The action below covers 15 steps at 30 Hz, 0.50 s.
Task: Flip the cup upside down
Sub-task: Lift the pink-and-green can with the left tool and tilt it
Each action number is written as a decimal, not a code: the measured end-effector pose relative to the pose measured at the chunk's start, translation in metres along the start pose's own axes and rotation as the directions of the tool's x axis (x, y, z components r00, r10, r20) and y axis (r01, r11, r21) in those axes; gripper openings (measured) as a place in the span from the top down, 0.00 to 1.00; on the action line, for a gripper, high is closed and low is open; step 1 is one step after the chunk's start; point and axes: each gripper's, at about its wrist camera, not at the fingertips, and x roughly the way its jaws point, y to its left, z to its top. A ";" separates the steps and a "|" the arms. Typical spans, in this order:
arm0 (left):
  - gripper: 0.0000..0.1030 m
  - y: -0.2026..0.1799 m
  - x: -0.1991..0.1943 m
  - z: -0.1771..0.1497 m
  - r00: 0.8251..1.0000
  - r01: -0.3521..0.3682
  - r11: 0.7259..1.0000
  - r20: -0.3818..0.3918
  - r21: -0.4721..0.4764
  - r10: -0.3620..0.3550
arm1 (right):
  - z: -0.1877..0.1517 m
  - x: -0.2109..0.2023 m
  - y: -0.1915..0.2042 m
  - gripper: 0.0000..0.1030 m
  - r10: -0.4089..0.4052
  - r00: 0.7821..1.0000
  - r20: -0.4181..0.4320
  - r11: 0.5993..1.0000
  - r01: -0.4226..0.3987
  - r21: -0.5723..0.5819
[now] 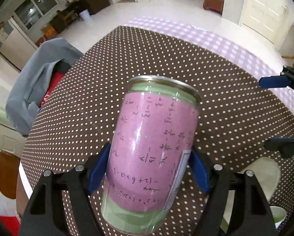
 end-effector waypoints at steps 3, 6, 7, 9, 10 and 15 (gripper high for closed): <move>0.28 -0.006 -0.024 -0.011 0.999 -0.016 1.000 0.028 -0.021 0.017 | -0.003 -0.015 0.006 0.06 0.006 1.000 0.019 1.000 -0.006 0.000; 0.28 -0.018 -0.055 -0.019 0.997 -0.039 0.998 0.062 -0.041 0.042 | -0.011 -0.035 0.012 0.06 0.012 0.999 0.044 1.000 -0.012 -0.003; 0.28 -0.025 -0.067 -0.023 0.996 -0.046 0.998 0.075 -0.049 0.049 | -0.013 -0.041 0.014 0.06 0.014 0.999 0.053 1.000 -0.013 -0.004; 0.28 -0.039 -0.094 -0.035 0.992 -0.062 0.996 0.105 -0.068 0.069 | -0.021 -0.058 0.019 0.06 0.016 0.997 0.077 1.000 -0.016 -0.006; 0.28 -0.045 -0.102 -0.038 0.990 -0.069 0.995 0.117 -0.075 0.077 | -0.024 -0.066 0.021 0.06 0.018 0.996 0.088 1.000 -0.018 -0.005; 0.28 -0.089 -0.160 -0.077 0.975 -0.100 0.989 0.189 -0.112 0.120 | -0.050 -0.107 0.034 0.06 0.026 0.989 0.145 1.000 -0.024 -0.017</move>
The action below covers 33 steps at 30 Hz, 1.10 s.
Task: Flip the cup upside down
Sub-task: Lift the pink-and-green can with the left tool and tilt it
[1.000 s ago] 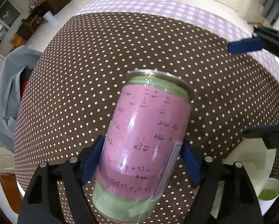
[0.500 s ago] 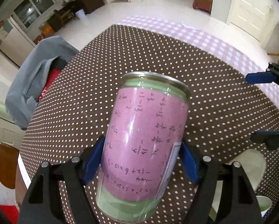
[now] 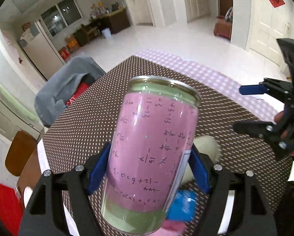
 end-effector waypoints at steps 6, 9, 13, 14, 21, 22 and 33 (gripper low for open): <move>0.28 -0.047 -0.056 -0.046 0.999 -0.015 1.000 0.029 -0.006 0.015 | -0.031 -0.035 0.021 0.06 0.024 0.999 0.035 0.999 -0.023 -0.033; 0.28 -0.072 -0.069 -0.070 1.000 -0.010 1.000 0.009 -0.007 0.010 | -0.048 -0.047 0.028 0.06 0.039 0.999 0.035 0.999 -0.038 -0.038; 0.28 -0.102 -0.076 -0.101 1.000 -0.002 1.000 -0.017 -0.018 0.002 | -0.068 -0.062 0.030 0.06 0.046 0.998 0.037 0.998 -0.045 -0.038; 0.28 -0.111 -0.077 -0.110 1.000 0.001 1.000 -0.024 -0.024 -0.002 | -0.075 -0.067 0.029 0.06 0.044 0.998 0.034 0.998 -0.043 -0.037; 0.28 -0.153 -0.065 -0.153 0.998 0.029 0.998 -0.063 -0.063 -0.033 | -0.113 -0.084 0.013 0.06 0.009 1.000 0.013 1.000 -0.009 -0.029; 0.28 -0.160 -0.062 -0.157 0.997 0.028 0.998 -0.068 -0.059 -0.032 | -0.117 -0.086 0.011 0.06 0.007 1.000 0.014 1.000 -0.007 -0.028; 0.28 -0.195 -0.026 -0.177 0.992 0.026 0.999 -0.120 -0.020 -0.028 | -0.147 -0.095 0.003 0.06 -0.010 1.000 0.004 1.000 0.011 -0.016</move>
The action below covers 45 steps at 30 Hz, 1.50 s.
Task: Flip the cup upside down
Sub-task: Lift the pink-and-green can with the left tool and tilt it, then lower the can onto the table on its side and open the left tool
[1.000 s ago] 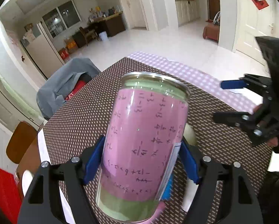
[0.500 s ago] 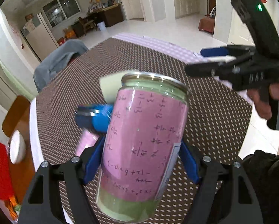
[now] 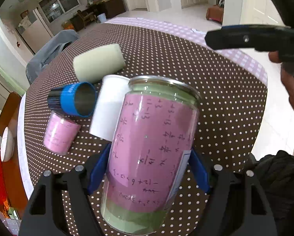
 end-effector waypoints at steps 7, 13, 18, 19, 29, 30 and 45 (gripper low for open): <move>0.26 -0.009 0.019 0.001 0.999 -0.025 1.000 -0.044 0.004 0.025 | -0.008 -0.001 -0.007 0.06 -0.007 1.000 -0.010 1.000 0.007 0.009; 0.14 -0.008 0.014 -0.002 0.996 -0.091 0.995 0.002 -0.047 0.091 | -0.013 -0.002 -0.005 0.06 0.001 1.000 -0.005 1.000 -0.001 0.000; 0.12 -0.004 0.006 -0.003 0.997 -0.074 0.994 0.011 -0.086 0.075 | -0.016 -0.005 -0.001 0.06 0.009 1.000 -0.002 1.000 -0.009 -0.007; 0.12 -0.003 0.009 -0.004 0.998 -0.066 0.993 -0.025 -0.096 0.064 | -0.016 -0.005 0.000 0.06 0.010 1.000 0.000 1.000 -0.010 -0.009; 0.12 -0.006 -0.020 -0.024 0.995 -0.058 0.976 0.073 -0.210 0.075 | -0.016 -0.012 0.009 0.06 0.024 1.000 0.015 0.999 -0.024 -0.027; 0.12 -0.008 -0.026 -0.024 0.989 -0.090 0.971 0.091 -0.220 0.113 | -0.016 -0.012 0.009 0.06 0.026 1.000 0.015 0.999 -0.026 -0.027; 0.12 0.002 -0.111 -0.046 0.887 -0.230 0.868 0.272 -0.441 0.373 | -0.014 -0.025 0.036 0.06 0.085 0.995 0.054 0.990 -0.078 -0.119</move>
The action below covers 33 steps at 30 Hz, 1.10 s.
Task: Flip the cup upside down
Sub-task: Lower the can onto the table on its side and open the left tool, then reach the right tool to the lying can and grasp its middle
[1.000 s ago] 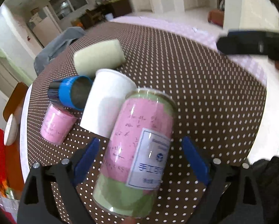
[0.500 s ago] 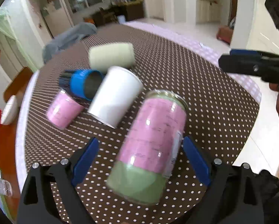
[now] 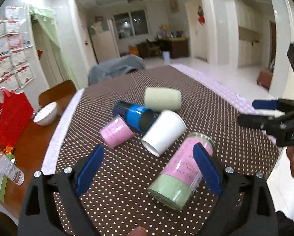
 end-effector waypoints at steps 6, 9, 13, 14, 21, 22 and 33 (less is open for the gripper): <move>0.12 0.014 -0.019 0.009 0.996 -0.083 0.995 0.039 -0.060 0.086 | 0.006 -0.005 0.012 0.06 0.033 0.999 0.025 0.999 -0.032 -0.031; 0.12 0.016 -0.025 0.011 0.994 -0.103 0.991 0.039 -0.087 0.106 | 0.008 -0.010 0.019 0.06 0.063 0.997 0.052 0.997 -0.060 -0.057; 0.12 0.017 -0.029 0.009 0.993 -0.109 0.987 0.039 -0.114 0.114 | 0.011 -0.020 0.032 0.06 0.094 0.990 0.102 0.991 -0.083 -0.108; 0.12 0.017 -0.030 0.009 0.992 -0.113 0.987 0.041 -0.117 0.118 | 0.012 -0.022 0.034 0.06 0.091 0.990 0.110 0.990 -0.078 -0.117; 0.12 0.023 -0.058 0.009 0.977 -0.152 0.972 0.121 -0.178 0.175 | 0.015 -0.029 0.050 0.06 0.083 0.981 0.176 0.982 -0.051 -0.181; 0.12 0.024 -0.060 0.010 0.976 -0.155 0.971 0.125 -0.183 0.179 | 0.015 -0.031 0.052 0.06 0.091 0.978 0.186 0.980 -0.056 -0.189; 0.12 0.033 -0.093 0.008 0.957 -0.143 0.958 0.212 -0.247 0.198 | 0.015 -0.044 0.072 0.06 0.108 0.972 0.211 0.966 -0.052 -0.253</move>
